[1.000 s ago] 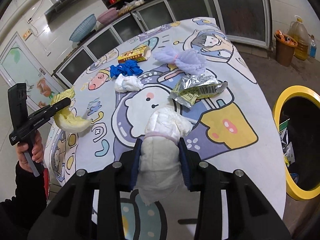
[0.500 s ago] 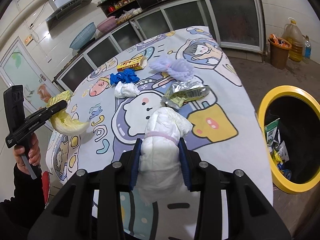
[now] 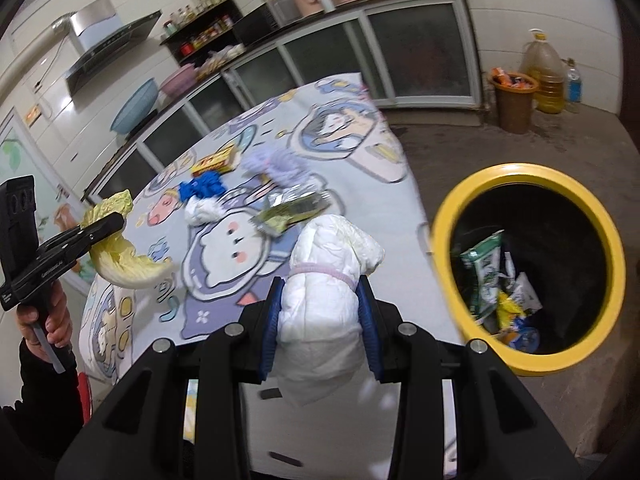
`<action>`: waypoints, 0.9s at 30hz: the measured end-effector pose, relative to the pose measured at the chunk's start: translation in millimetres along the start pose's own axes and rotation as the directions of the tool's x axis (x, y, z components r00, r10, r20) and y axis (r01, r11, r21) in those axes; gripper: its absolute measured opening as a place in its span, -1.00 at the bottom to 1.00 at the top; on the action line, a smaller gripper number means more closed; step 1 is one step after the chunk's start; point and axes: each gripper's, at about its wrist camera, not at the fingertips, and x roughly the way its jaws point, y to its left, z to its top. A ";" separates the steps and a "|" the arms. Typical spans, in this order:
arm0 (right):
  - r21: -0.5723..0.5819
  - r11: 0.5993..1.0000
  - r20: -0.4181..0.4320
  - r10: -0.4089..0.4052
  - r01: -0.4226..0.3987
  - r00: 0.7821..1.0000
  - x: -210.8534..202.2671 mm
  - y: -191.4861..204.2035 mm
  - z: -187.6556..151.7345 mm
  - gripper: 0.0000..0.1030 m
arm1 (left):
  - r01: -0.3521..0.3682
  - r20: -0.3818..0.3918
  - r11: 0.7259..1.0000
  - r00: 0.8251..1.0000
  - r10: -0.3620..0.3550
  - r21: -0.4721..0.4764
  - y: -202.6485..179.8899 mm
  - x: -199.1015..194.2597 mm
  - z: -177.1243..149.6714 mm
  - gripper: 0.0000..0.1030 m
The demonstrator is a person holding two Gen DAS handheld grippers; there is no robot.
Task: Collect trash
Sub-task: 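Carry the yellow bag and white bundle toward the yellow bin with both tools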
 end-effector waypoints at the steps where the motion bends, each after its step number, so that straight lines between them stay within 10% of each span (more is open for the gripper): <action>1: 0.012 1.000 0.010 -0.010 0.009 1.000 -3.6 -7.4 1.3 -0.33 | 0.018 -0.002 1.000 1.000 -0.018 0.014 -8.6 5.8 4.9 -0.83; 24: 0.233 0.955 0.083 -0.206 0.183 0.975 -33.3 -140.9 7.6 -0.33 | 0.284 -0.073 0.948 0.958 -0.276 0.146 -135.9 119.3 82.9 -0.97; 27: 0.238 0.955 0.076 -0.200 0.177 0.977 -32.5 -146.9 5.5 -0.33 | 0.367 -0.130 0.913 0.929 -0.347 0.179 -136.1 115.1 75.3 -0.78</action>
